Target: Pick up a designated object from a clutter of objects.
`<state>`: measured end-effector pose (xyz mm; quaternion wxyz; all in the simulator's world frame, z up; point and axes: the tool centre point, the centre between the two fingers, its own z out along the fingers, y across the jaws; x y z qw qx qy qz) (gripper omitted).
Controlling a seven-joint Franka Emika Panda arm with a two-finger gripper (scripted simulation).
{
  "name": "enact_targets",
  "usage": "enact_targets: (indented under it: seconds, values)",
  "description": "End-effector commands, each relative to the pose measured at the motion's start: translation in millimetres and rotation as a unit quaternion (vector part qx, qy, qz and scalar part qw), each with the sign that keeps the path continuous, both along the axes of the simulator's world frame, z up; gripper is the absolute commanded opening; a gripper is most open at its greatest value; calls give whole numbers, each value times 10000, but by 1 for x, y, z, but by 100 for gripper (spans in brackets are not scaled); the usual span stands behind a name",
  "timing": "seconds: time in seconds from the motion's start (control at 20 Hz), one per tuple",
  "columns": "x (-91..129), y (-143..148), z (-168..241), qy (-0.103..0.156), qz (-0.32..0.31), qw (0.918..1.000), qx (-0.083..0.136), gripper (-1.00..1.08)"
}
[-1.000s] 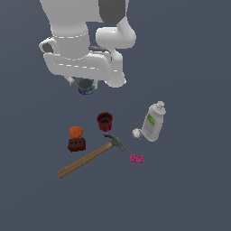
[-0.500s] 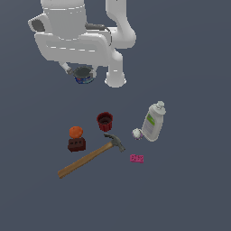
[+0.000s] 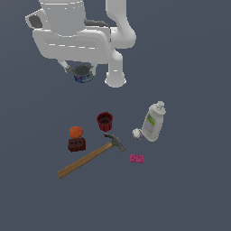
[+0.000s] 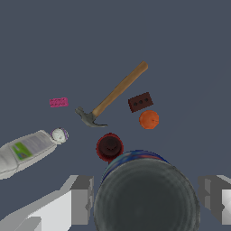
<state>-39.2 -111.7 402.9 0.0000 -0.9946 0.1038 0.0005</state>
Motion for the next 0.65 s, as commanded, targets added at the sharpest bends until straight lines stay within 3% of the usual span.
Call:
enact_targets:
  seconds: [0.0, 0.6]
  values:
    - [3, 0, 4, -6, 0, 10000, -1, -100]
    - [15, -2, 19, -6, 0, 10000, -1, -100]
